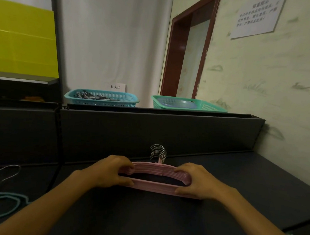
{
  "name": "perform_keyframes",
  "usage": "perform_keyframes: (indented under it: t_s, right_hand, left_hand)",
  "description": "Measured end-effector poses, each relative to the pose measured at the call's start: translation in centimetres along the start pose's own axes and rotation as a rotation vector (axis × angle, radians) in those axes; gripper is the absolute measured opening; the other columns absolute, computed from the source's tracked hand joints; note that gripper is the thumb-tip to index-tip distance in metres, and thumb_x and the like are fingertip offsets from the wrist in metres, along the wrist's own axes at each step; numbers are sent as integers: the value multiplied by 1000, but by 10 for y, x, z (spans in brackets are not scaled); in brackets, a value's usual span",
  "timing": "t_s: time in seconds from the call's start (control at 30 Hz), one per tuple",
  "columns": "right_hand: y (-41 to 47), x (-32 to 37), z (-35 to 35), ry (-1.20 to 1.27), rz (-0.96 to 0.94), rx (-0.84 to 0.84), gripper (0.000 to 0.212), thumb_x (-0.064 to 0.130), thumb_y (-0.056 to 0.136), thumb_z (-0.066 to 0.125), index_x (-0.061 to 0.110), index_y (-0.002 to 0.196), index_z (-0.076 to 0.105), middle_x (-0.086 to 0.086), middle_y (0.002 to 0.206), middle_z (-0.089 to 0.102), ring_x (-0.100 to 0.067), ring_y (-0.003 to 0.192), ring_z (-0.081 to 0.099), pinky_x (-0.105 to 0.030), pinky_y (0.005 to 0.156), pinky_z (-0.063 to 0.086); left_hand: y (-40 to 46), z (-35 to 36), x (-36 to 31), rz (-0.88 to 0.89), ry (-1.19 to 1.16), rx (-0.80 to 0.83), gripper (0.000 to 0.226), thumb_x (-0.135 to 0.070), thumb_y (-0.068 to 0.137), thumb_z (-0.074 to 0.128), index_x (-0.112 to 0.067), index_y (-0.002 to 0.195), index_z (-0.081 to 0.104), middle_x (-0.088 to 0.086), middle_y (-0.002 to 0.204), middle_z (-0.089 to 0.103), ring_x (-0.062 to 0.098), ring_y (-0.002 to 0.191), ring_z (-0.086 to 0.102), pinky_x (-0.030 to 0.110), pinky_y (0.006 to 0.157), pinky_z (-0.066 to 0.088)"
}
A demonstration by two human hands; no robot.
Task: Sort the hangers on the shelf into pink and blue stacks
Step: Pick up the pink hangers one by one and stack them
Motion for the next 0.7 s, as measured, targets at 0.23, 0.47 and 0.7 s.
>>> perform_keyframes:
  t_s: [0.23,0.47,0.7]
  right_hand:
    - [-11,-11,-11,-67,60,5,69,51,75,75,23,134,52,7,123,53,-5,106,52,-27,91,49]
    - [-5,-6,-9,-123,94,84,71,48,75,76,24,135,49,4,128,55,-11,109,55,-30,91,50]
    - [1,-6,-11,-152,110,112,76,52,69,79,22,133,52,3,127,57,-13,109,57,-33,92,51]
  left_hand:
    - [10,-7,-6,7,154,63,61,-55,79,65,-33,132,46,-13,130,46,3,114,44,25,97,42]
    - [17,-5,-12,5,167,85,66,-54,76,69,-29,133,46,-9,131,48,4,112,47,25,96,45]
    - [23,-6,-18,-33,249,107,70,-56,75,68,-28,134,44,-5,132,48,9,115,48,27,96,43]
Point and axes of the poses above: each hand's wrist, its own y-axis towards the middle knuckle, its own z-axis out of the palm, x = y × z, the point moved 2 cm from there along y, towards the middle knuckle
